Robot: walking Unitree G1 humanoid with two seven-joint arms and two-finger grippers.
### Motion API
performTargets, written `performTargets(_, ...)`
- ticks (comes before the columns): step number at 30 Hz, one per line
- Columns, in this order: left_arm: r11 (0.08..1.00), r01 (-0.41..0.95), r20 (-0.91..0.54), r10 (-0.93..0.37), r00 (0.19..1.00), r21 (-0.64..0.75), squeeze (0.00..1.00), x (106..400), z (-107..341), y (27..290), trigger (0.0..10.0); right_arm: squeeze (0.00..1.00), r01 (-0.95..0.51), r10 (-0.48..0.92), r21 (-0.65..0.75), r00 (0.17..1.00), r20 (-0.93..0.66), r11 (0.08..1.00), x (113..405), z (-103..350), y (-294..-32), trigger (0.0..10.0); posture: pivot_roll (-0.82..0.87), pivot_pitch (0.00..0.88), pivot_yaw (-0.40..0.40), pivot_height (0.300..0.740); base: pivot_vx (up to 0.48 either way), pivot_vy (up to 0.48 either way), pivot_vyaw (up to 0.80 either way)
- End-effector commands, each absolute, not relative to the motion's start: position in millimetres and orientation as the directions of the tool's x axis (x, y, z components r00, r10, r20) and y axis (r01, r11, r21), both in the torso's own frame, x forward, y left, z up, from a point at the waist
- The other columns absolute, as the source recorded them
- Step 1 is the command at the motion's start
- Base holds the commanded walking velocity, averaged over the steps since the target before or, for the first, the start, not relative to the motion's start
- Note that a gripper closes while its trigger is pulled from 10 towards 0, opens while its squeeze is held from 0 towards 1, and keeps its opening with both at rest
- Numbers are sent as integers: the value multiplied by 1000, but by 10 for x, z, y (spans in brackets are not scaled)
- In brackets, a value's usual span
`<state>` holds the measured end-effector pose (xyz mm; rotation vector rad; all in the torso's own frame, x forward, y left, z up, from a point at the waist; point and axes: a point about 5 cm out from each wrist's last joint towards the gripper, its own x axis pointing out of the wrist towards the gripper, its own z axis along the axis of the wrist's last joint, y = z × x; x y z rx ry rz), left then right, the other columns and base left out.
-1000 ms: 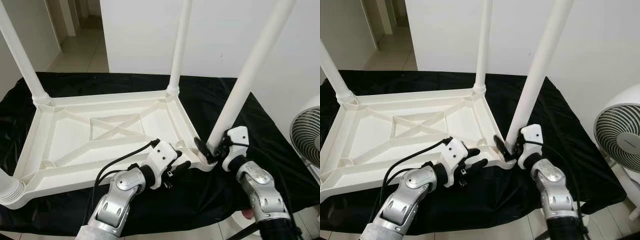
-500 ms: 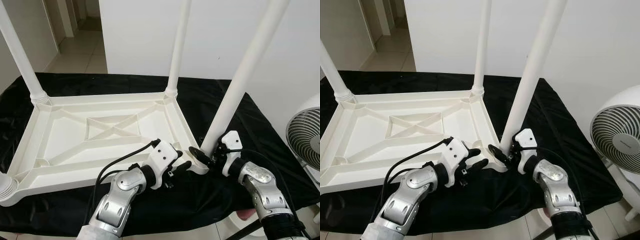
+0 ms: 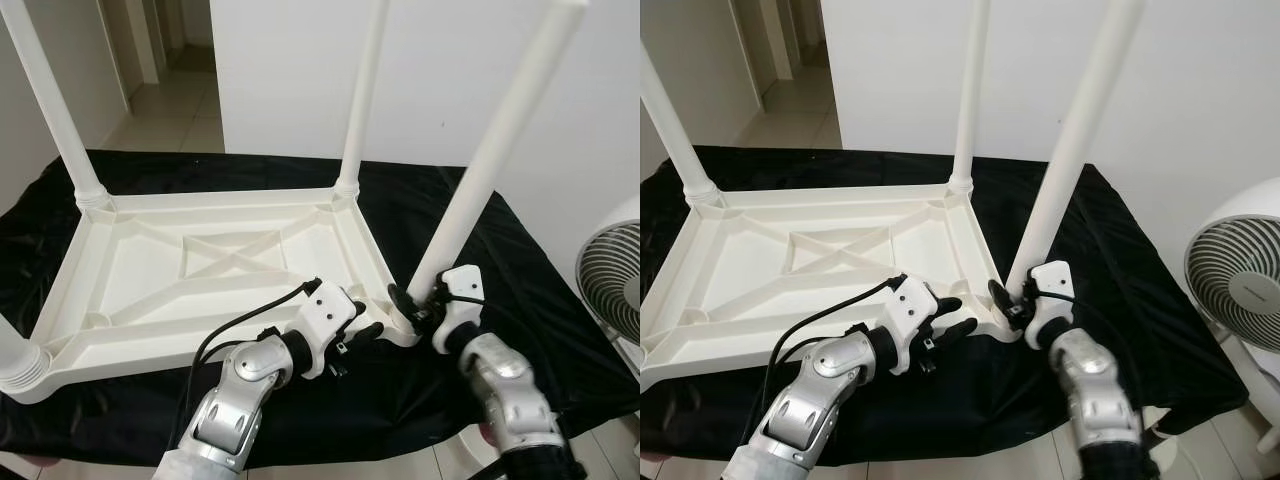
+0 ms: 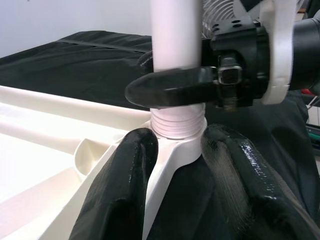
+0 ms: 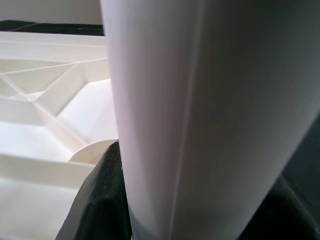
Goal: Building children table
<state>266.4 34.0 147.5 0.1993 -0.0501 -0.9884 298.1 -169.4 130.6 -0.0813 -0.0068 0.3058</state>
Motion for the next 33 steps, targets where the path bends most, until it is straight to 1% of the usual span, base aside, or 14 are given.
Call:
performTargets(1, 583, 790, -47, -798, 600, 188, 0, 2686, 1444, 348, 10000, 0, -187, 181, -58, 980, -88, 981, 2930, 1140, -1775, 0, -14, 1, -41, 740, 0, 0, 0)
performTargets(3, 583, 791, -49, -798, 600, 188, 0, 2681, 1437, 346, 10000, 0, -33, 31, -14, 996, -80, 999, 2898, 1134, -1746, 0, -14, 1, -43, 740, 0, 0, 0)
performTargets(6, 583, 792, -49, -799, 599, 184, 0, 2678, 1437, 347, 10000, 0, 87, -87, -10, 994, -70, 996, 2874, 1144, -1729, 0, -12, 0, -45, 740, 0, 0, 0)
performTargets(9, 583, 792, -48, -799, 600, 182, 0, 2669, 1435, 342, 10000, 0, 138, -135, 29, 987, -88, 990, 2833, 1127, -1539, 0, -4, 0, -50, 740, 0, 0, 0)
performTargets(15, 586, 790, -49, -796, 603, 181, 0, 2665, 1434, 352, 10000, 0, 98, -95, 64, 994, -58, 993, 2835, 1196, -1438, 0, -1, 0, -47, 740, 0, 0, 0)
performTargets(16, 587, 789, -49, -796, 603, 180, 0, 2665, 1434, 355, 10000, 0, 89, -86, 59, 995, -50, 994, 2841, 1216, -1445, 5255, -2, 0, -47, 740, 0, 0, 0)
performTargets(17, 587, 789, -49, -796, 603, 180, 0, 2665, 1434, 355, 10000, 0, 89, -86, 59, 995, -50, 994, 2841, 1216, -1445, 5255, -2, 0, -47, 740, 0, 0, 0)
performTargets(18, 586, 790, -50, -796, 603, 181, 0, 2667, 1435, 354, 10000, 0, 61, -58, 62, 998, -39, 996, 2850, 1245, -1442, 10000, -3, 0, -46, 740, 0, 0, 0)
performTargets(19, 585, 790, -51, -797, 602, 181, 0, 2668, 1436, 351, 10000, 1000, 5, -4, 66, 1000, -16, 998, 2860, 1282, -1441, 10000, -4, 0, -45, 740, 0, 0, 0)
performTargets(21, 584, 791, -51, -798, 601, 182, 0, 2668, 1437, 348, 10000, 1000, -31, 31, 68, 1000, -1, 997, 2864, 1308, -1435, 10000, -4, 0, -45, 740, 0, 0, 0)
performTargets(27, 584, 791, -50, -798, 601, 185, 0, 2679, 1449, 351, 10000, 1000, -227, 227, -2, 973, 38, 974, 2953, 1433, -1668, 10000, -2, 1, -46, 740, 0, 0, 0)
performTargets(28, 584, 791, -50, -798, 601, 185, 0, 2679, 1449, 351, 10000, 1000, -227, 227, -2, 973, 38, 974, 2953, 1433, -1668, 10000, -2, 1, -46, 740, 0, 0, 0)
performTargets(31, 584, 790, -50, -797, 602, 185, 0, 2678, 1450, 362, 10000, 1000, -361, 363, -120, 932, -8, 925, 2991, 1441, -1768, 10000, 0, 2, -46, 740, 0, 0, 0)
performTargets(33, 584, 790, -50, -797, 602, 185, 0, 2678, 1450, 362, 10000, 1000, -361, 363, -120, 932, -8, 925, 2991, 1441, -1768, 10000, 0, 2, -46, 740, 0, 0, 0)
